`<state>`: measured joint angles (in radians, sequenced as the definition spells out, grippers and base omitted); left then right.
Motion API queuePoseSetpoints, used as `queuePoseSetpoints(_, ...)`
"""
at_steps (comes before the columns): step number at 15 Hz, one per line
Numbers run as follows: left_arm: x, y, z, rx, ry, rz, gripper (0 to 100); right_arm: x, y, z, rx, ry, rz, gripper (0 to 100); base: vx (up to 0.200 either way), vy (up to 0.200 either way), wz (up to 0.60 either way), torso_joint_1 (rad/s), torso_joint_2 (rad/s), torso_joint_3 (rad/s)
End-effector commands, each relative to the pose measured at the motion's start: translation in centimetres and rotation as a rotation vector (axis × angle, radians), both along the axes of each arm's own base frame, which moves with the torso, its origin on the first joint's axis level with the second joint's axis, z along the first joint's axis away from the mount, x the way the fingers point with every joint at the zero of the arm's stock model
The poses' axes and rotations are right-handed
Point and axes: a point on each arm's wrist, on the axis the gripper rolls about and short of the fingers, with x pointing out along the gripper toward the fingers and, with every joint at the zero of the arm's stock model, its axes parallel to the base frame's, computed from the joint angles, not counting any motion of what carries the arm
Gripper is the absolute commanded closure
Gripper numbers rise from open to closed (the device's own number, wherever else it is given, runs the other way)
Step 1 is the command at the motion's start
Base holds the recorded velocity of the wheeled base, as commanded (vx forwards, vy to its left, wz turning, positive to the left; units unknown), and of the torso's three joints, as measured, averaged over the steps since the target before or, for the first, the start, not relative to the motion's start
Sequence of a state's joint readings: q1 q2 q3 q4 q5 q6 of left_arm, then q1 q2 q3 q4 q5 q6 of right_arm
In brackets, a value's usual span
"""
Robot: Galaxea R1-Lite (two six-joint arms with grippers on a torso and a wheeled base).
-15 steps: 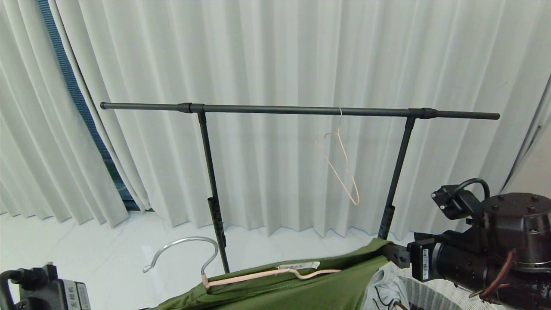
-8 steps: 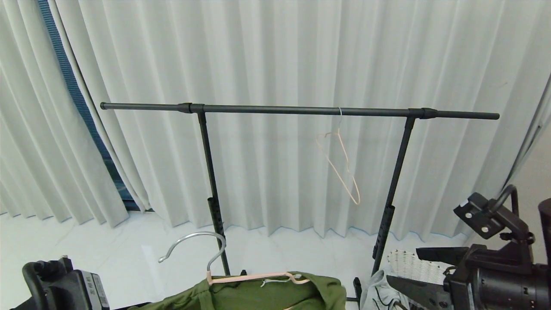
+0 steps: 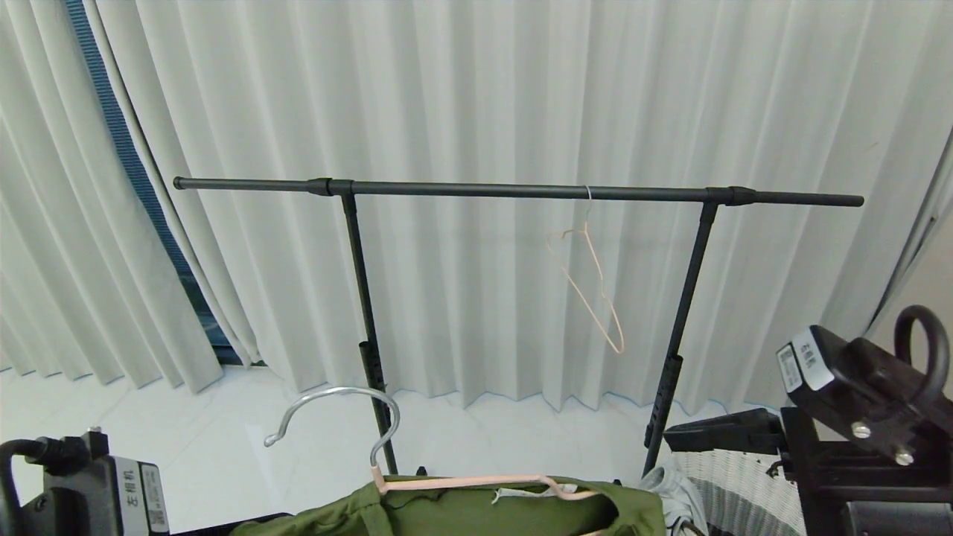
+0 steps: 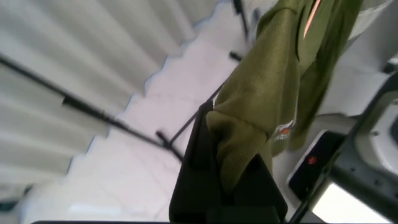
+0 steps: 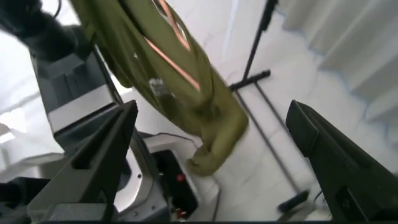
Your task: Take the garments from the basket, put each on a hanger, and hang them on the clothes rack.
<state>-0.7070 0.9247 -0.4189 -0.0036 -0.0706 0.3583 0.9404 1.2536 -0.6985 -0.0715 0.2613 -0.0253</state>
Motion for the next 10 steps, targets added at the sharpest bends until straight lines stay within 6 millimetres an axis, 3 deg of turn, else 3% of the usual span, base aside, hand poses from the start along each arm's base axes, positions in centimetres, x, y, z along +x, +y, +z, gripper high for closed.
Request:
queuePoseSetpoints(1,0.0,-0.1,0.0,-0.006,0.002,-0.028,100,0.4,3.6,0.1,-0.033,-0.014,0.097,0,0.000,0.000,0.00,0.000,0.00,0.000)
queuePoseSetpoints(3,0.0,-0.3,0.1,-0.010,0.005,-0.053,100,0.8,5.4,-0.2,-0.073,-0.075,0.167,0,0.000,0.000,0.00,0.000,0.00,0.000)
queuePoseSetpoints(10,0.2,-1.0,0.5,-0.011,0.007,-0.082,100,1.4,8.0,-1.7,-0.144,-0.088,0.211,0,0.000,0.000,0.00,0.000,0.00,0.000)
